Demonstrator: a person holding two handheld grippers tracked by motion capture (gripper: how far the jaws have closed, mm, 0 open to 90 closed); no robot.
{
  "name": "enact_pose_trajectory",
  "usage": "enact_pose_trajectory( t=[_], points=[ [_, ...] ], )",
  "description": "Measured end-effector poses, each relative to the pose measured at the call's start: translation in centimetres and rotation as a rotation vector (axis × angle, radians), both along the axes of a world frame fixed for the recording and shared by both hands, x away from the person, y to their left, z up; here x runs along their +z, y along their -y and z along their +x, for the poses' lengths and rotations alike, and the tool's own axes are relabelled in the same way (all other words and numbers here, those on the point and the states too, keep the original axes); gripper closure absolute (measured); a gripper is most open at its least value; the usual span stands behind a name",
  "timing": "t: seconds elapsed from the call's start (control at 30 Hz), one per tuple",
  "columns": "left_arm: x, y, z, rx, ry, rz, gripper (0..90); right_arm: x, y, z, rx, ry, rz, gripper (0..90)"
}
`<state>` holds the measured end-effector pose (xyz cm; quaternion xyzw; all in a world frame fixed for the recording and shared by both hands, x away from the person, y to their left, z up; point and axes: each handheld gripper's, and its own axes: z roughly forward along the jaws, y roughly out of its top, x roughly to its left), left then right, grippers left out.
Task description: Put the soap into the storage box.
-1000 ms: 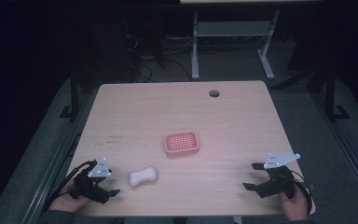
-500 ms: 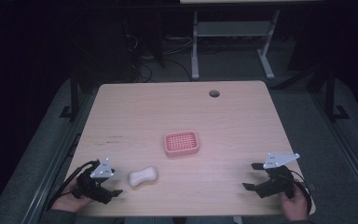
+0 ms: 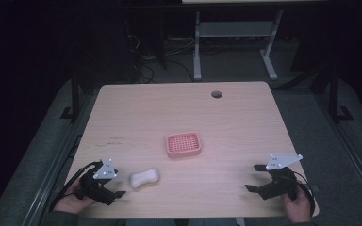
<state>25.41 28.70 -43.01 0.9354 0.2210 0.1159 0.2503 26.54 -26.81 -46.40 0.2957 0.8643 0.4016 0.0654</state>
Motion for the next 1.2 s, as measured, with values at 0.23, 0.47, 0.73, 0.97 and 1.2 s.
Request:
enact_pose_trajectory(
  t=[0.23,0.47,0.73,0.97,1.2],
  points=[
    [0.1,0.4,0.0,-0.007,-0.001,-0.005,21.1,0.1,0.0,0.0,-0.001,0.000,0.003,14.2],
    [0.0,1.1,0.2,-0.022,-0.008,0.003,21.1,0.1,-0.1,0.0,0.002,0.000,0.001,14.2],
    [0.0,1.9,0.6,-0.039,-0.004,0.009,21.2,0.1,-0.1,0.1,0.007,0.004,0.003,14.2],
    [0.0,2.8,0.9,-0.056,-0.004,0.005,21.3,0.1,-0.2,0.1,0.007,0.000,0.002,14.2],
    [0.0,3.5,1.2,-0.067,-0.009,0.010,21.4,0.1,-0.2,0.1,0.007,-0.001,0.002,14.2]
  ],
)
